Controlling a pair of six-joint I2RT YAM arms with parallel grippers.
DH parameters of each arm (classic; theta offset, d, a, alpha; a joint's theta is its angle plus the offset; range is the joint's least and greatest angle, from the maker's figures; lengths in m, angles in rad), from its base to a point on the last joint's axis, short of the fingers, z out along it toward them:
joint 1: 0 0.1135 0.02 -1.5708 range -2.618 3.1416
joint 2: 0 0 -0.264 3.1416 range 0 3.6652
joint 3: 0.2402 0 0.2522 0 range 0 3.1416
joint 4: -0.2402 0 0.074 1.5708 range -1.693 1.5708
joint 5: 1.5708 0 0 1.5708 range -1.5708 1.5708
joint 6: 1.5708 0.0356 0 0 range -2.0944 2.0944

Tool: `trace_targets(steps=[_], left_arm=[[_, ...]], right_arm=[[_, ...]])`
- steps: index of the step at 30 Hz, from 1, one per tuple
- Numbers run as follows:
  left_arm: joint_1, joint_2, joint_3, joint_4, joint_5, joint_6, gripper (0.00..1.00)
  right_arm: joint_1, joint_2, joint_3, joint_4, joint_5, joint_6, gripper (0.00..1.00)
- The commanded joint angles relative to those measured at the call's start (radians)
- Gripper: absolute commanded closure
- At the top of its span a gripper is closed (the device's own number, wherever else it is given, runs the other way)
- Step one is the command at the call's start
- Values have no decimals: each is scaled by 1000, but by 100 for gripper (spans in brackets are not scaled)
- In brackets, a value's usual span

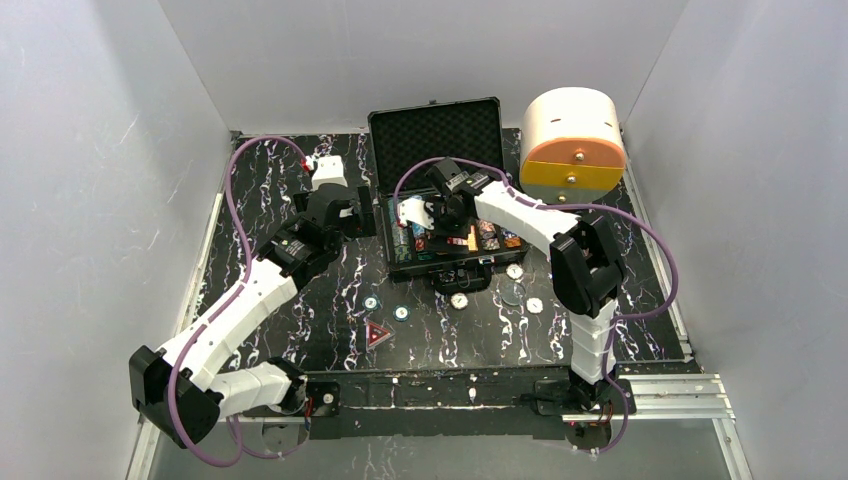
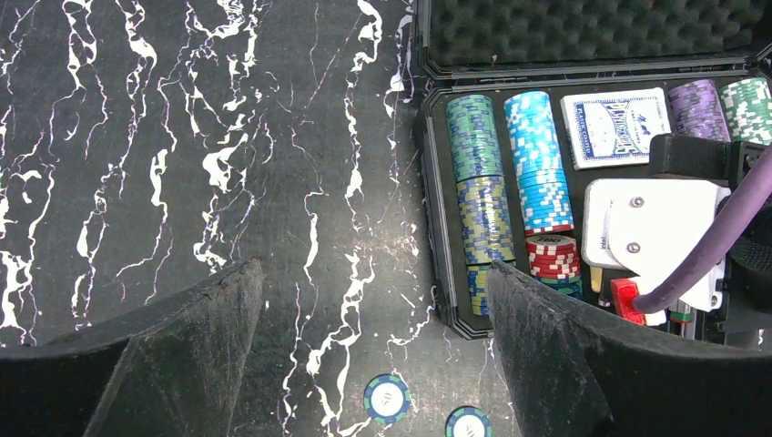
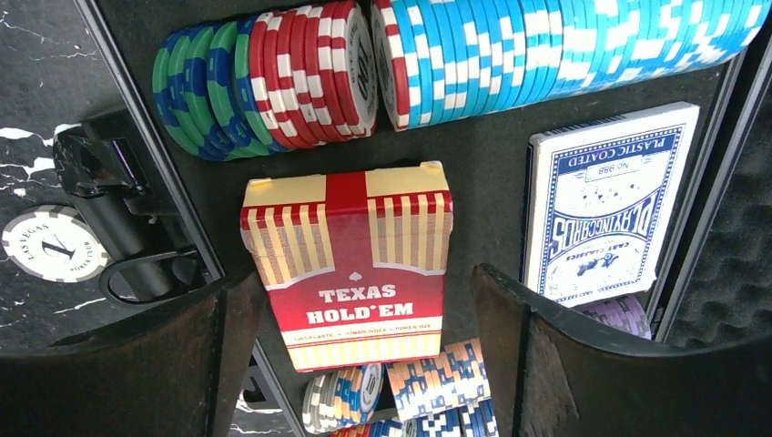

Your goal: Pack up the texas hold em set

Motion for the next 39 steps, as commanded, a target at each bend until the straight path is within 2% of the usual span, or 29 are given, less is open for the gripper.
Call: trace_targets(steps=[1, 8, 12, 15, 20, 22, 25, 29, 31, 39], left_arm=[[5, -22, 32, -5, -29, 4, 10], [5, -34, 16, -1, -10, -15, 10], [5, -57, 1, -1, -2, -31, 10], [5, -85, -13, -1, -7, -36, 10], [5, -129, -39, -3, -6, -48, 10], [5, -143, -46, -4, -3, -50, 10], [5, -157, -59, -7, 5, -57, 10], [5, -166, -72, -7, 15, -68, 10], [6, -167, -74, -7, 20, -71, 10], [5, -162, -74, -9, 25, -69, 10]], right_arm=[[6, -48, 18, 2, -38, -4, 9], [0, -200, -18, 52, -137, 103, 8], [-2, -283, -113, 211, -175, 330, 8], [-1, -306, -138, 278, -187, 564, 2], [0, -308, -162, 349, -14, 996, 2], [9, -321, -198, 372, 20, 1055, 2], [45, -311, -224, 374, 236, 1154, 2], [72, -238, -184, 286, 442, 1240, 2], [73, -207, -173, 261, 497, 1268, 3], [75, -125, -148, 261, 531, 1268, 14]])
